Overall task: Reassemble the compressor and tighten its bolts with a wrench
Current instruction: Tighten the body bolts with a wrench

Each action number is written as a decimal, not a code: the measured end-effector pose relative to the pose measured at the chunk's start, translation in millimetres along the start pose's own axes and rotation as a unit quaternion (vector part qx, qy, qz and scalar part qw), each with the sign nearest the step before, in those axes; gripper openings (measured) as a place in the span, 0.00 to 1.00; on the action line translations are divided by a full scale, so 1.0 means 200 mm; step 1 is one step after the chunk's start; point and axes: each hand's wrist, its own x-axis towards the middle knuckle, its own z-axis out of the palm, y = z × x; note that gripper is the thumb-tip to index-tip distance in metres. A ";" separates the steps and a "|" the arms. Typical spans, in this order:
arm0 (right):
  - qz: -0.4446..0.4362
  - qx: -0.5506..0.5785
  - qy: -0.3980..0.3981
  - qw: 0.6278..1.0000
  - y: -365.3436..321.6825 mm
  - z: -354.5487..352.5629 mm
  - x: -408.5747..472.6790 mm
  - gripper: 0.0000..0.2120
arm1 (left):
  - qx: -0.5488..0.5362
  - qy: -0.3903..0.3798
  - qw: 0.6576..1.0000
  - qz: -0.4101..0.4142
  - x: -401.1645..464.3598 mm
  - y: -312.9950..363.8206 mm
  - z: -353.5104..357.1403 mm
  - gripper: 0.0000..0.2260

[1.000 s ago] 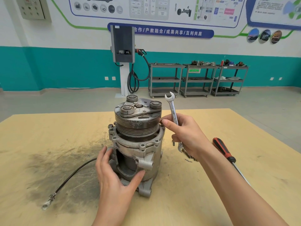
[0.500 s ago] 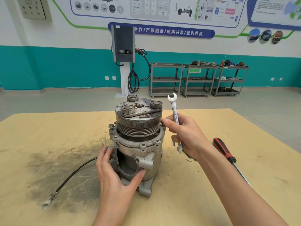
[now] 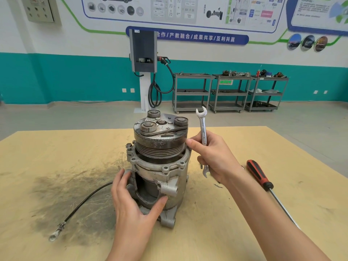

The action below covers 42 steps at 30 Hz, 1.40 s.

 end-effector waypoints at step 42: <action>0.006 -0.018 -0.037 0.999 0.00 -0.08 0.02 0.03 | 0.009 -0.012 1.000 -0.004 0.00 0.01 0.00 0.45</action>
